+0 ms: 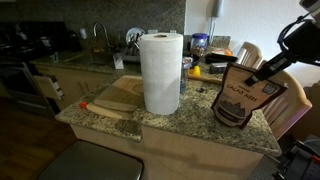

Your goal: Move the packet of cocoa away from the cup

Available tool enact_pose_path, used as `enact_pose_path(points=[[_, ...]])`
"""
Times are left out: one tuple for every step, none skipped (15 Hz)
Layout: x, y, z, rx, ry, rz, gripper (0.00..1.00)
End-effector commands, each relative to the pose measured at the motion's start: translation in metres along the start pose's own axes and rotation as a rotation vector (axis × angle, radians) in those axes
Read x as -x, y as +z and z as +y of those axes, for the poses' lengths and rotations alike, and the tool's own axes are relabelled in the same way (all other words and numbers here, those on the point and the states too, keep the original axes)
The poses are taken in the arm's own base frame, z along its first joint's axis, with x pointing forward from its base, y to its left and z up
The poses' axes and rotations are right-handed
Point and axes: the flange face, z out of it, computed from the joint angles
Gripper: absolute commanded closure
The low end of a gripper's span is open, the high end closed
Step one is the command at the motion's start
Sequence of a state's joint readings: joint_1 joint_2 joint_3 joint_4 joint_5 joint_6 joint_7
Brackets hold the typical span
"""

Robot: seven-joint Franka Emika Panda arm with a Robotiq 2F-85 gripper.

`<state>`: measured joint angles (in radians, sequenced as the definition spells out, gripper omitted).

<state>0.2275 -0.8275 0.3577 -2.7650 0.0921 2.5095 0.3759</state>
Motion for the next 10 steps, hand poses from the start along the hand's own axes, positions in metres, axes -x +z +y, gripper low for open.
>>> enact_pose_path(points=[[-0.009, 0.02, 0.0, 0.045, 0.068, 0.088, 0.99], [-0.009, 0.025, 0.005, 0.059, 0.09, 0.076, 0.99], [-0.01, 0.031, 0.011, 0.075, 0.129, 0.072, 0.72], [-0.008, 0.035, 0.018, 0.092, 0.165, 0.066, 0.71], [-0.01, 0.039, 0.023, 0.101, 0.201, 0.055, 0.66], [-0.012, 0.041, 0.028, 0.107, 0.232, 0.054, 0.57], [-0.014, 0.043, 0.032, 0.118, 0.254, 0.049, 0.49], [-0.016, 0.045, 0.033, 0.122, 0.273, 0.051, 0.43], [-0.017, 0.046, 0.035, 0.129, 0.288, 0.055, 0.35], [-0.018, 0.045, 0.035, 0.129, 0.298, 0.066, 0.29]])
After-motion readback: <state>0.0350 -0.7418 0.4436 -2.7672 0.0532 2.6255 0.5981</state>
